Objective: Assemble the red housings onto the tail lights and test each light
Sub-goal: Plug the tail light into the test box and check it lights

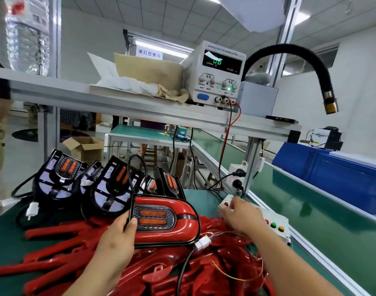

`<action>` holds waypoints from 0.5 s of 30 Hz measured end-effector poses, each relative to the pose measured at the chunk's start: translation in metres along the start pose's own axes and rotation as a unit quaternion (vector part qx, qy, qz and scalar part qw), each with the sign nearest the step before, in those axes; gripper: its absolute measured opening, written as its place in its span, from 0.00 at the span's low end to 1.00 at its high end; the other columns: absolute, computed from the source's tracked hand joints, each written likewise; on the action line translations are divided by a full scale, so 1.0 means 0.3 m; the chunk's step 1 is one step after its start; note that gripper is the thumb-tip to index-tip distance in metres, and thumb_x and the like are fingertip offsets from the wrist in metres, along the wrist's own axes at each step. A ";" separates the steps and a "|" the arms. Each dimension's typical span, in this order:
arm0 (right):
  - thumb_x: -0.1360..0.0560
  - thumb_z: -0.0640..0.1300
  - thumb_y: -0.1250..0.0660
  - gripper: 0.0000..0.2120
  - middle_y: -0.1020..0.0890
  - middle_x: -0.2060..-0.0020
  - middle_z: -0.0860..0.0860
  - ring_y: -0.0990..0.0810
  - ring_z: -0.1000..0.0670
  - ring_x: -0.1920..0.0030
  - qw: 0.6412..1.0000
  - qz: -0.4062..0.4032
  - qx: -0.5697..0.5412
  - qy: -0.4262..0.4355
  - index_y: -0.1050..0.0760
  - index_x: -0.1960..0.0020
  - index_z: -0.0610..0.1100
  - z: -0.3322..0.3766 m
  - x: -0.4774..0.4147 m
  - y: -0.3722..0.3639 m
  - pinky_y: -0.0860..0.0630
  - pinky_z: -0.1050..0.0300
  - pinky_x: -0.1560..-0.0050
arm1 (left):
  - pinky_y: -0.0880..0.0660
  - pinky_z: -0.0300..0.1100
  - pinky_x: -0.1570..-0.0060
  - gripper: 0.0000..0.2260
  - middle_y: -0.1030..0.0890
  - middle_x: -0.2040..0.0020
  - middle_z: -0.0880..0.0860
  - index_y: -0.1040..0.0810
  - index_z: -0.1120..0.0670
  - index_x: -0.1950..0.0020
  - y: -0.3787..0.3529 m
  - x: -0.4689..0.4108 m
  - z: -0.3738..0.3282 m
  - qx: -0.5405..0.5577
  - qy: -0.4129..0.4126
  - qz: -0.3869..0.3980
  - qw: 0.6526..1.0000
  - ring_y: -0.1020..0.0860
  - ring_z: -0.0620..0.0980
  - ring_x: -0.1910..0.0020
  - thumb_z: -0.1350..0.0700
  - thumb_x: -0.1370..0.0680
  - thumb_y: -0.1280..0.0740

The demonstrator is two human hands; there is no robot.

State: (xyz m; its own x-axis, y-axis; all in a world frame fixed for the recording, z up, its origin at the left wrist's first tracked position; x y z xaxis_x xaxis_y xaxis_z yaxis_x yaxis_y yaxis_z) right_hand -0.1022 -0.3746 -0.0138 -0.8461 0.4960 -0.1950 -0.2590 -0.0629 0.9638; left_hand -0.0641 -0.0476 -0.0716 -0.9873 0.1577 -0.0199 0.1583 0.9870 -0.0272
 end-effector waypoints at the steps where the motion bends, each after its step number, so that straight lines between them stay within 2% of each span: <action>1: 0.21 0.60 0.45 0.18 0.19 0.44 0.48 0.23 0.45 0.41 1.000 -0.023 0.013 -0.011 0.30 0.43 0.47 -0.033 0.013 0.029 0.33 0.49 0.41 | 0.25 0.57 0.38 0.14 0.19 0.41 0.52 0.27 0.46 0.31 -0.001 0.001 -0.001 -0.002 0.001 0.002 1.000 0.21 0.53 0.43 0.52 0.16 0.43; 3: 0.22 0.58 0.44 0.16 0.18 0.45 0.48 0.23 0.45 0.41 0.996 -0.055 0.051 -0.054 0.29 0.45 0.47 -0.119 0.048 0.071 0.32 0.49 0.42 | 0.26 0.58 0.37 0.15 0.20 0.40 0.53 0.28 0.46 0.30 -0.002 0.003 -0.003 -0.005 0.002 0.004 1.000 0.21 0.54 0.41 0.52 0.16 0.43; 6: 0.22 0.58 0.46 0.18 0.18 0.46 0.48 0.26 0.45 0.39 0.988 -0.060 0.099 -0.104 0.28 0.45 0.47 -0.232 0.103 0.073 0.35 0.48 0.41 | 0.25 0.58 0.38 0.14 0.19 0.42 0.52 0.27 0.45 0.31 0.000 0.002 -0.005 -0.005 0.004 0.000 1.000 0.21 0.54 0.42 0.52 0.16 0.43; 9: 0.21 0.61 0.49 0.23 0.20 0.44 0.47 0.27 0.46 0.37 0.989 -0.043 0.097 -0.102 0.28 0.42 0.46 -0.274 0.133 0.033 0.35 0.48 0.37 | 0.22 0.55 0.43 0.14 0.19 0.43 0.52 0.26 0.46 0.32 -0.006 0.003 -0.004 0.007 0.007 0.004 1.000 0.19 0.53 0.45 0.52 0.16 0.43; 12: 0.21 0.61 0.52 0.24 0.20 0.44 0.47 0.26 0.46 0.38 0.991 -0.043 0.093 -0.091 0.27 0.41 0.46 -0.273 0.144 0.019 0.34 0.47 0.37 | 0.21 0.49 0.54 0.13 0.18 0.45 0.53 0.24 0.46 0.34 -0.002 0.001 -0.001 0.018 0.004 -0.012 1.000 0.18 0.52 0.49 0.56 0.16 0.43; 15: 0.21 0.61 0.52 0.24 0.20 0.44 0.47 0.26 0.47 0.38 0.991 -0.046 0.086 -0.090 0.27 0.42 0.46 -0.273 0.152 0.011 0.35 0.45 0.35 | 0.20 0.50 0.53 0.13 0.18 0.45 0.54 0.24 0.47 0.35 -0.005 0.003 0.001 0.023 0.004 -0.012 1.000 0.18 0.54 0.49 0.57 0.16 0.43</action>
State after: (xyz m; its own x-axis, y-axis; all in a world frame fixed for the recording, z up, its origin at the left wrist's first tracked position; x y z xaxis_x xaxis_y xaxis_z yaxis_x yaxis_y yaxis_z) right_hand -0.1799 -0.4230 -0.0344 -0.7211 0.6408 -0.2634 -0.2355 0.1308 0.9630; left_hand -0.0651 -0.0489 -0.0720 -0.9907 0.1352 -0.0116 0.1357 0.9880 -0.0741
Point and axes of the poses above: each hand's wrist, its own x-axis away from the middle knuckle, its own y-axis out of the back of the hand, z = x × y, the point moved 7 cm from there along -x, towards the middle knuckle
